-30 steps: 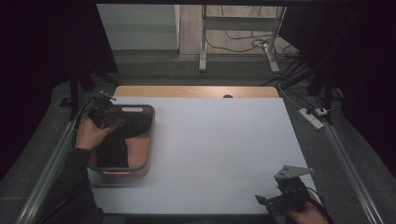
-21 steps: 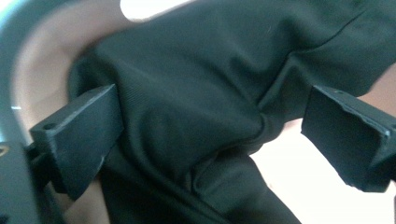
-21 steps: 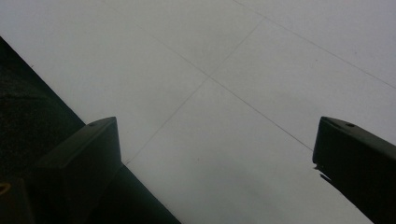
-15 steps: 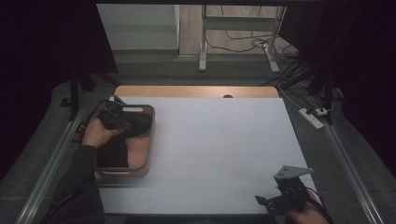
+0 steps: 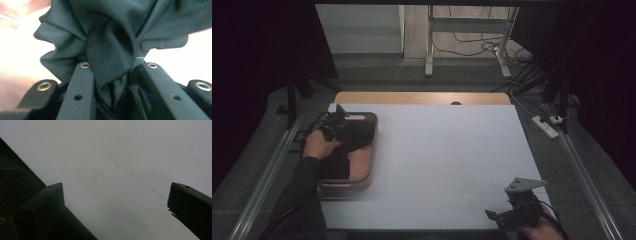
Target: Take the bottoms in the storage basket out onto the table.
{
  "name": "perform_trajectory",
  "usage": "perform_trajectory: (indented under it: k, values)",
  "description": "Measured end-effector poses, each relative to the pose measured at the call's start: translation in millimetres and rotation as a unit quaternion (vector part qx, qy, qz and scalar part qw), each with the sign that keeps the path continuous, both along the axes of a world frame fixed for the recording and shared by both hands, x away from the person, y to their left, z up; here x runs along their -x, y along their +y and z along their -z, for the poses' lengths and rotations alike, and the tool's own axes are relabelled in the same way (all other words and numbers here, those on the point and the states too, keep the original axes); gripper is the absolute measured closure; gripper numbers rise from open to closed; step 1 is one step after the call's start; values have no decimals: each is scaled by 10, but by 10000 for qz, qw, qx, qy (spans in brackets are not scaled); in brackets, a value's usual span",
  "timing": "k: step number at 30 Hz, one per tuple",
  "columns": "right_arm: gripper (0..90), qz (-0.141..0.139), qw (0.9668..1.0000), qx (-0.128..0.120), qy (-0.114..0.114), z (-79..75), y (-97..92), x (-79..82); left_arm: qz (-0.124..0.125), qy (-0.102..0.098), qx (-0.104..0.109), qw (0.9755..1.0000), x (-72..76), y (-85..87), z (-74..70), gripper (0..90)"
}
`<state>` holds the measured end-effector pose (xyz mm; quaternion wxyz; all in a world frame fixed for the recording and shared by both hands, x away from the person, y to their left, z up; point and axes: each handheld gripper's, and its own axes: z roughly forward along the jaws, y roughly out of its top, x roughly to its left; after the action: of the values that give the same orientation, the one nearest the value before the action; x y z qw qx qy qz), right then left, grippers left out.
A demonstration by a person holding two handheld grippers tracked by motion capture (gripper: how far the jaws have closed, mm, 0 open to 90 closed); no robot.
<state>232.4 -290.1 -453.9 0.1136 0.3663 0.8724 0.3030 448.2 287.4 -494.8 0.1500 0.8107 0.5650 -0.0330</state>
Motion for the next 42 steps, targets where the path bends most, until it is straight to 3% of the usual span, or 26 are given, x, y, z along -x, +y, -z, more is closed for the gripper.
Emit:
perform_trajectory:
  k: [8,11,14,15,16,18,19,20,23,25,26,28,29,30,31,32,37,42]
  values:
    - [13,-11,10000,36,13,1,7,-1,410,101,345,9985,107,-250,-26,750]
    - [13,-16,10000,36,12,1,8,0,685,56,192,9975,147,-390,-36,746]
    - [13,-26,10000,35,8,1,8,1,869,-156,-45,9961,184,-442,-51,708]
    - [13,-32,10000,38,3,1,9,3,851,-237,-10,9961,189,-422,-51,586]
    - [13,-32,10000,38,3,1,9,3,827,-341,40,9960,190,-390,-48,586]
    - [13,-39,10000,45,-5,0,9,5,757,-545,33,9956,192,-337,-30,337]
    - [13,-47,10000,49,-2,1,10,6,726,-582,-120,9956,192,-322,-18,195]
    - [13,-47,10000,49,-2,1,10,6,689,-581,-299,9955,190,-316,3,195]
    - [13,-52,10000,57,0,1,12,6,581,-339,-623,9958,167,-295,108,63]
    - [13,-66,10000,53,-14,3,12,5,577,-195,-711,9956,157,-285,191,65]
    - [14,-75,10000,58,-12,2,12,6,610,-253,-765,9949,166,-293,197,53]
    - [13,-78,10000,52,-16,2,12,6,682,-271,-803,9941,190,-314,163,84]
    - [13,-79,10000,57,-13,2,12,6,735,-290,-727,9942,211,-316,127,171]
    - [13,-75,10000,60,-11,2,12,6,722,-294,-693,9945,229,-319,100,444]
    - [13,-75,10000,60,-11,2,12,6,721,-267,-694,9946,240,-321,82,444]
    - [13,-83,9999,55,-18,2,13,7,718,-244,-676,9948,251,-324,74,603]
    - [13,-81,9999,66,-19,2,15,9,510,-82,-584,9970,255,-329,38,727]
    - [13,-68,10000,62,-6,3,13,4,477,-79,-397,9980,271,-313,-59,747]
